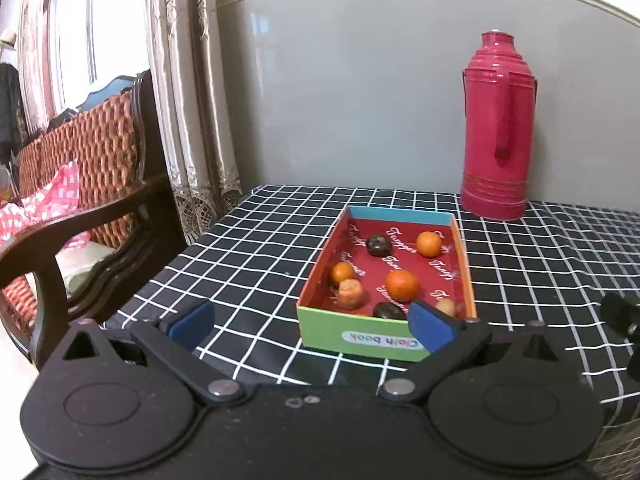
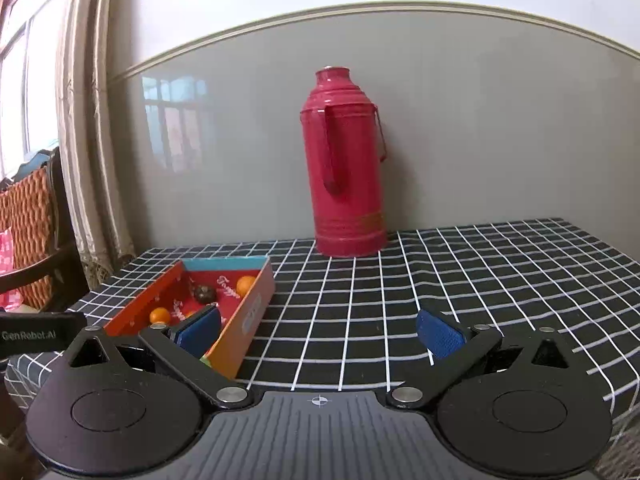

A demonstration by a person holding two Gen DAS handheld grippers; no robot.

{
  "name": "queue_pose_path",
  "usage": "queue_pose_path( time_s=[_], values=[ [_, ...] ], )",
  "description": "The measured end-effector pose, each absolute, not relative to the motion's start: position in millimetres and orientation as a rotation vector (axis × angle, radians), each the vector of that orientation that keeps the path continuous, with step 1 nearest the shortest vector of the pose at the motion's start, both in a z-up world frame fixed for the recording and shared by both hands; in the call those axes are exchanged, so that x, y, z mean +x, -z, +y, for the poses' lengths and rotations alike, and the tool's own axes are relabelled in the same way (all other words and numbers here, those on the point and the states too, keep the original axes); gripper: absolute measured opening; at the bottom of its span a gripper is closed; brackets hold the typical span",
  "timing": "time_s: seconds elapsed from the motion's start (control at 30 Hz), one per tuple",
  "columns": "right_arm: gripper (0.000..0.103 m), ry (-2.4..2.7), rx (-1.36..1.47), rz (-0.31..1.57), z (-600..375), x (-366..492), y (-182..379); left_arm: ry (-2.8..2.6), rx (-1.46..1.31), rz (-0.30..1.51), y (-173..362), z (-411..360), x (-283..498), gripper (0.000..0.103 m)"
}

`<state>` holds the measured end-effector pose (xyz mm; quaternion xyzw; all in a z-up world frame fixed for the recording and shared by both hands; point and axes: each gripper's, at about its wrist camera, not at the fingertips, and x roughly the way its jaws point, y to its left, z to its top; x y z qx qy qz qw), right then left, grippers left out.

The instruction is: Organize fruits

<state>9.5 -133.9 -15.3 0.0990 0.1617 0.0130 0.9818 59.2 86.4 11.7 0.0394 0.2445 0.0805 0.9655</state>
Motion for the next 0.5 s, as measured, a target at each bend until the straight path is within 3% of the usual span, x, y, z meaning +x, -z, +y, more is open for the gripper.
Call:
queue_pose_path(
  time_s=[0.5],
  values=[
    [0.103, -0.031, 0.196, 0.308, -125, -12, -3, -0.136, 0.059, 0.491, -23, 86, 35, 0.097]
  ],
)
